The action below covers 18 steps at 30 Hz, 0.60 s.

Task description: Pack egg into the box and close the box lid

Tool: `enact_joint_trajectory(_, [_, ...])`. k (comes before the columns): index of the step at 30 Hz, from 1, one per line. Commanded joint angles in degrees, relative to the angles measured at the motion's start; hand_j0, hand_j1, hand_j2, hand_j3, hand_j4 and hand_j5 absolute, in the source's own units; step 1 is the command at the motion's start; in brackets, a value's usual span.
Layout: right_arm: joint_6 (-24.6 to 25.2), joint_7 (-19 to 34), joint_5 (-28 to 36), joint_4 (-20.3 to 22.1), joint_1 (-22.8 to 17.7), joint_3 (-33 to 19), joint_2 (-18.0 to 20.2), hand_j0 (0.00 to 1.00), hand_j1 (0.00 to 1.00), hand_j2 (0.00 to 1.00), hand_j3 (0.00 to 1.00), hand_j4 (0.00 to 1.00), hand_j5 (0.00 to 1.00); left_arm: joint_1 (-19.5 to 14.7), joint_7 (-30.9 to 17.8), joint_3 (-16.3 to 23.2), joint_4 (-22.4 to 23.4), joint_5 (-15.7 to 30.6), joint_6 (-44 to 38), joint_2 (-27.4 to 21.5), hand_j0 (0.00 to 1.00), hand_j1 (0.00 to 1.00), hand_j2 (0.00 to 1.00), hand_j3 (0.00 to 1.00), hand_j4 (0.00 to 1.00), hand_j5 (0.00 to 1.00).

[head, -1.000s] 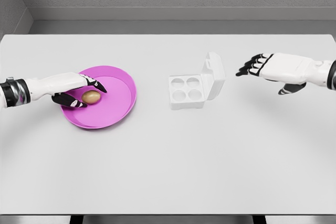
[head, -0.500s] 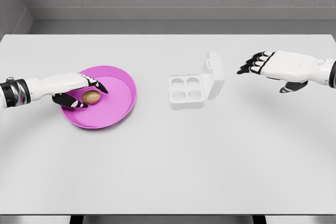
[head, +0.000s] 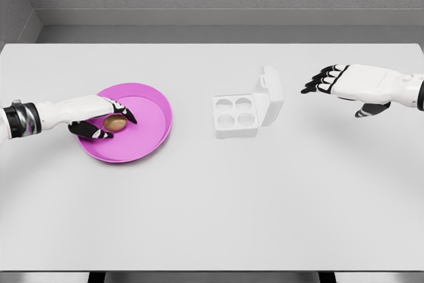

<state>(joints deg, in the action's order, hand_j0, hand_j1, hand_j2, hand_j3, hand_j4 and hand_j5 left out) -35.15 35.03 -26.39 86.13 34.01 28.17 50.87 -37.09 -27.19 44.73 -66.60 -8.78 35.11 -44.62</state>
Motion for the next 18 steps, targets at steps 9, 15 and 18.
enact_joint_trajectory(9, [0.15, -0.03, 0.37, 0.09, 0.00, 0.13, 0.02, 1.00, 1.00, 1.00, 1.00, 1.00, 1.00, -0.09, -0.14, 0.88, -0.20, 0.26, -0.11, 0.15, 0.40, 0.40, 0.40, 0.40, 0.40, 0.40])
enact_joint_trajectory(15, [0.15, -0.03, 0.28, 0.09, 0.00, 0.04, 0.02, 1.00, 1.00, 1.00, 1.00, 1.00, 1.00, -0.09, -1.02, 0.88, -0.20, 0.26, -0.11, 0.32, 0.30, 0.30, 0.30, 0.30, 0.30, 0.30])
enact_joint_trajectory(18, [0.15, -0.03, 0.37, 0.09, 0.00, -0.05, 0.10, 1.00, 1.00, 1.00, 1.00, 1.00, 1.00, -0.26, -1.02, 0.88, -0.29, 0.26, -0.11, 0.50, 0.26, 0.26, 0.26, 0.26, 0.26, 0.26])
